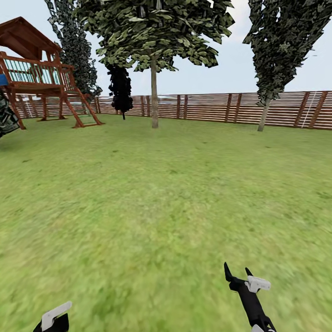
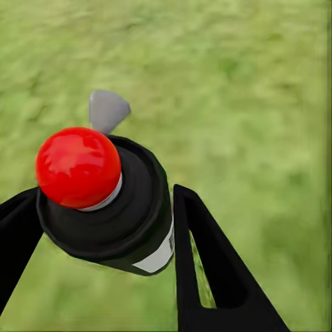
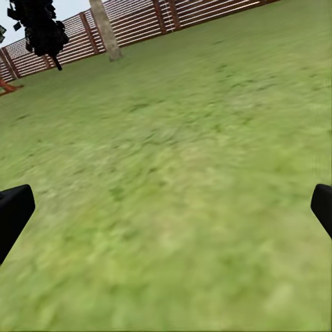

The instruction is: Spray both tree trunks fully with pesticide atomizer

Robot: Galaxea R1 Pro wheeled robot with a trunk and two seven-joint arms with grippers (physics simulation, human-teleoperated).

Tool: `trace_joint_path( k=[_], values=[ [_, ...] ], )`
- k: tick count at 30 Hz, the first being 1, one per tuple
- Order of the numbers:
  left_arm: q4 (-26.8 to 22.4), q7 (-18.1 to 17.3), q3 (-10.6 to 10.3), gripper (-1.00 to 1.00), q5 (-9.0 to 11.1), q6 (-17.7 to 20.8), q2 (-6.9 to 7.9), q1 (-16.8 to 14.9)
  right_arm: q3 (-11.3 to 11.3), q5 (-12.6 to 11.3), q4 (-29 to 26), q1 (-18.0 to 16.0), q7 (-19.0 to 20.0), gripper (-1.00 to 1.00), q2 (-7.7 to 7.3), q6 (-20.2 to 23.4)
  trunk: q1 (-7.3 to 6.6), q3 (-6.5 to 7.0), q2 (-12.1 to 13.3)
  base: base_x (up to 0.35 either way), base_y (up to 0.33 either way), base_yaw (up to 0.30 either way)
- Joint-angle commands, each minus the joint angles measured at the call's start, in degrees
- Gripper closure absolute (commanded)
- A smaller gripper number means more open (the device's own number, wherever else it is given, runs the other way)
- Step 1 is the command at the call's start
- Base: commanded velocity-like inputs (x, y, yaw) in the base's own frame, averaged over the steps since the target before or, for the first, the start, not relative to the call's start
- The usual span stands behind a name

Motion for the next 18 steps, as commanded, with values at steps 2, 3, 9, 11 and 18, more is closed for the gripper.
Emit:
trace_joint_path(
  k=[2, 3, 9, 11, 18],
  values=[
    [-0.02, -0.01, -0.02, 1.0, 0.0, 0.0, 0.0, 0.0, 0.02, 0.0, 0.0, 0.0, 0.0, -1.0, 0.0, 0.0, 0.0, 0.0, 0.0, 0.331, 0.0, 0.0],
    [-0.02, -0.01, -0.02, 1.0, 0.0, 0.0, 0.0, 0.0, 0.03, 0.0, 0.0, 0.0, 0.0, -1.0, 0.0, 0.0, 0.0, 0.0, 0.0, 0.331, 0.0, 0.0],
    [-0.01, 0.0, -0.02, 1.0, 0.0, 0.0, 0.0, 0.0, 0.03, 0.0, 0.0, 0.0, 0.0, -1.0, 0.0, 0.0, 0.0, 0.0, 0.0, 0.331, 0.0, 0.0],
    [-0.01, -0.01, -0.02, 1.0, 0.0, 0.0, 0.0, 0.0, 0.03, 0.0, 0.0, 0.0, 0.0, -1.0, 0.0, 0.0, 0.0, 0.0, 0.0, 0.331, 0.0, 0.0],
    [-0.04, 0.0, -0.02, 1.0, 0.0, 0.0, 0.0, 0.0, 0.03, 0.0, 0.0, 0.0, 0.0, -1.0, 0.0, 0.0, 0.0, 0.0, 0.0, 0.331, 0.0, 0.0]
  ],
)
